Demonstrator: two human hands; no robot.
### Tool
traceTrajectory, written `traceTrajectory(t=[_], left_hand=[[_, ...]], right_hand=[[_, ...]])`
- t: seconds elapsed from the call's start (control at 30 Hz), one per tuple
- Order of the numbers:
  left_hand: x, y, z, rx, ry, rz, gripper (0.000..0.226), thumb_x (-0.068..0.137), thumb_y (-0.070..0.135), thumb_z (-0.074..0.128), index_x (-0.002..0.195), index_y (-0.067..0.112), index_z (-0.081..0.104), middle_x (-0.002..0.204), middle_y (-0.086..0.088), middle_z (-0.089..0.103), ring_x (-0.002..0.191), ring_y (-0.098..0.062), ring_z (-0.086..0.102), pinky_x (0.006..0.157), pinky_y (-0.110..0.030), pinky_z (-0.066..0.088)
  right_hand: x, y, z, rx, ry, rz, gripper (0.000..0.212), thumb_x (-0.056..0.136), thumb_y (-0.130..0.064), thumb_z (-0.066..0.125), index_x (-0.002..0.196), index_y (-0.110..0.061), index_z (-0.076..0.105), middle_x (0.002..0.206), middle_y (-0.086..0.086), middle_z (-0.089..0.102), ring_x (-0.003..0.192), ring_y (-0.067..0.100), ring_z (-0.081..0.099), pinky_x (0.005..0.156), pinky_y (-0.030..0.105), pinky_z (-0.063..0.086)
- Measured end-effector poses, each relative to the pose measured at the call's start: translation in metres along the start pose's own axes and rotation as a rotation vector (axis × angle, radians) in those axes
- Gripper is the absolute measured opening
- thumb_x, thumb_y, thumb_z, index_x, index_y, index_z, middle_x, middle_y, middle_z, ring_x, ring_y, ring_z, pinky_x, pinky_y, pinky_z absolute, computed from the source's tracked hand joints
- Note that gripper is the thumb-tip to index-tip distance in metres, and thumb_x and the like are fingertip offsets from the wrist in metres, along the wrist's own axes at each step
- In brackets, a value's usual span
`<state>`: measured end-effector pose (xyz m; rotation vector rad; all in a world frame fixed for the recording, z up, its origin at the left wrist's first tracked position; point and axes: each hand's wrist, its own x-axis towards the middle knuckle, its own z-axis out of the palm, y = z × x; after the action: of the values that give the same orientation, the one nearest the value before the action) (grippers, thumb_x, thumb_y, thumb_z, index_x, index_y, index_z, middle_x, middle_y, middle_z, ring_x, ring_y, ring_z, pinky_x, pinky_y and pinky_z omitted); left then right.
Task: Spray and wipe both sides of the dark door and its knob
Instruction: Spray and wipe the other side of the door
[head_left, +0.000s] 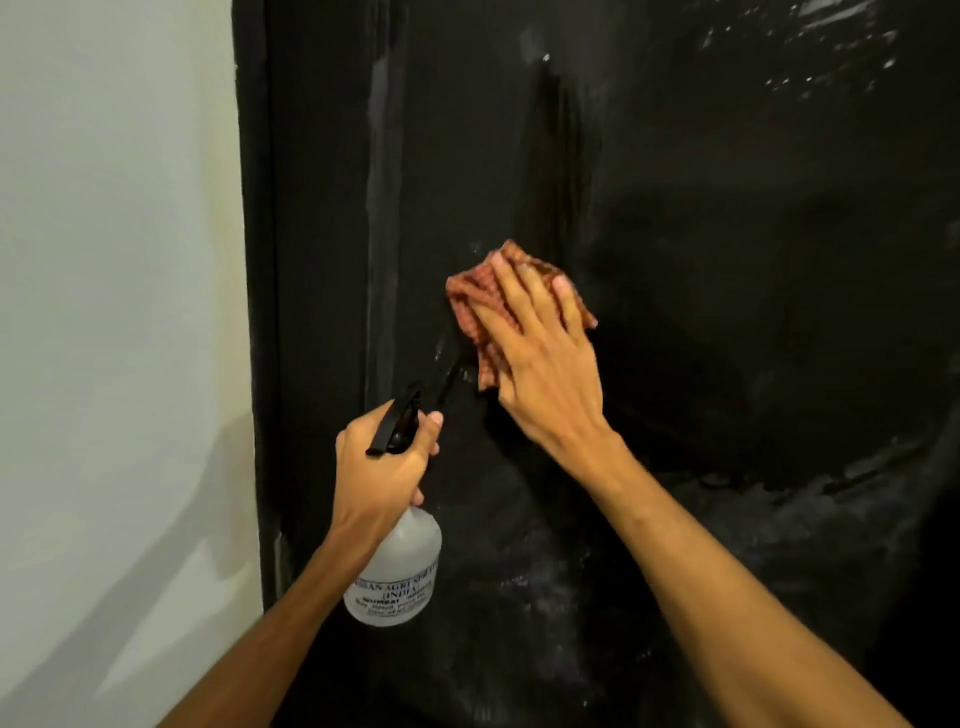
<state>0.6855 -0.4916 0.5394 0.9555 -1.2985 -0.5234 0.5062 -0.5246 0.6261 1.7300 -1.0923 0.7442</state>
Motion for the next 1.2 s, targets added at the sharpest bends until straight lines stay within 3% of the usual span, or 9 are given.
traceTrajectory(t=[0.13,0.27,0.33,0.53,0.73,0.8,0.97,1.13,1.2], left_hand=[[0.001,-0.012,-0.016,0.032,0.028,0.049,0.017,0.099,0.017,0.072,0.083,0.02,0.069,0.073,-0.008,0.071,0.042,-0.012,0.061,0.038,-0.021,0.047],[-0.009,-0.033,-0.027,0.043,0.035,0.088,0.018,0.099,0.012,0.07,0.083,0.02,0.068,0.067,-0.005,0.069,0.04,-0.012,0.06,0.038,-0.021,0.047],[-0.019,-0.043,-0.031,0.067,0.03,0.085,0.018,0.099,0.01,0.07,0.083,0.019,0.068,0.066,-0.006,0.068,0.04,-0.013,0.061,0.038,-0.021,0.048],[-0.033,-0.06,-0.023,0.043,0.01,0.05,0.013,0.099,0.014,0.071,0.087,0.01,0.07,0.071,-0.011,0.07,0.04,-0.017,0.059,0.038,-0.024,0.049],[-0.073,-0.082,0.003,-0.012,-0.079,-0.043,0.012,0.099,0.013,0.071,0.087,0.011,0.07,0.073,-0.013,0.071,0.039,-0.012,0.057,0.039,-0.023,0.046],[-0.08,-0.082,0.014,-0.043,-0.101,-0.053,0.012,0.098,0.014,0.072,0.087,0.012,0.07,0.073,-0.013,0.071,0.038,-0.013,0.057,0.039,-0.023,0.046],[-0.095,-0.077,0.044,-0.072,-0.194,-0.008,0.016,0.099,0.019,0.071,0.087,0.009,0.069,0.07,-0.017,0.069,0.04,-0.023,0.057,0.041,-0.028,0.049],[-0.114,-0.073,0.079,-0.092,-0.258,0.002,0.019,0.1,0.018,0.071,0.084,0.008,0.067,0.069,-0.013,0.069,0.044,-0.024,0.059,0.041,-0.031,0.051],[-0.121,-0.068,0.092,-0.112,-0.29,0.004,0.02,0.1,0.017,0.071,0.083,0.006,0.067,0.069,-0.016,0.068,0.044,-0.024,0.058,0.04,-0.031,0.05]], right_hand=[[-0.008,-0.032,0.021,0.044,0.012,0.036,0.075,0.092,-0.023,0.05,0.163,-0.023,0.026,0.172,0.007,0.01,0.159,0.027,0.006,0.127,0.051,0.008],[-0.102,-0.089,0.07,0.088,-0.254,-0.283,0.077,0.09,-0.025,0.06,0.161,-0.023,0.03,0.172,0.008,0.009,0.159,0.026,0.001,0.129,0.049,0.004],[-0.121,-0.093,0.073,0.085,-0.331,-0.33,0.074,0.091,-0.026,0.06,0.16,-0.023,0.032,0.172,0.008,0.01,0.159,0.025,0.003,0.129,0.047,0.003],[-0.074,-0.041,0.034,0.024,-0.088,0.002,0.076,0.089,-0.024,0.056,0.161,-0.021,0.031,0.172,0.008,0.009,0.159,0.028,0.005,0.128,0.049,0.003],[-0.19,-0.061,0.052,0.025,-0.428,-0.286,0.077,0.094,-0.026,0.053,0.164,-0.024,0.021,0.173,0.005,0.004,0.159,0.024,0.0,0.129,0.045,0.001],[-0.177,-0.038,0.039,0.019,-0.317,-0.184,0.077,0.091,-0.025,0.059,0.162,-0.026,0.028,0.172,0.005,0.009,0.159,0.023,0.006,0.129,0.044,0.004],[-0.16,0.017,0.004,0.056,0.06,0.318,0.056,0.099,-0.015,0.058,0.153,-0.018,0.047,0.168,0.013,0.023,0.157,0.031,0.018,0.127,0.051,0.011],[-0.252,-0.003,0.018,0.033,-0.228,0.065,0.067,0.095,-0.022,0.061,0.158,-0.023,0.039,0.17,0.008,0.018,0.158,0.027,0.014,0.128,0.048,0.008],[-0.255,0.016,0.009,0.027,-0.187,0.095,0.061,0.096,-0.022,0.054,0.156,-0.023,0.043,0.17,0.009,0.019,0.157,0.028,0.018,0.127,0.049,0.009]])
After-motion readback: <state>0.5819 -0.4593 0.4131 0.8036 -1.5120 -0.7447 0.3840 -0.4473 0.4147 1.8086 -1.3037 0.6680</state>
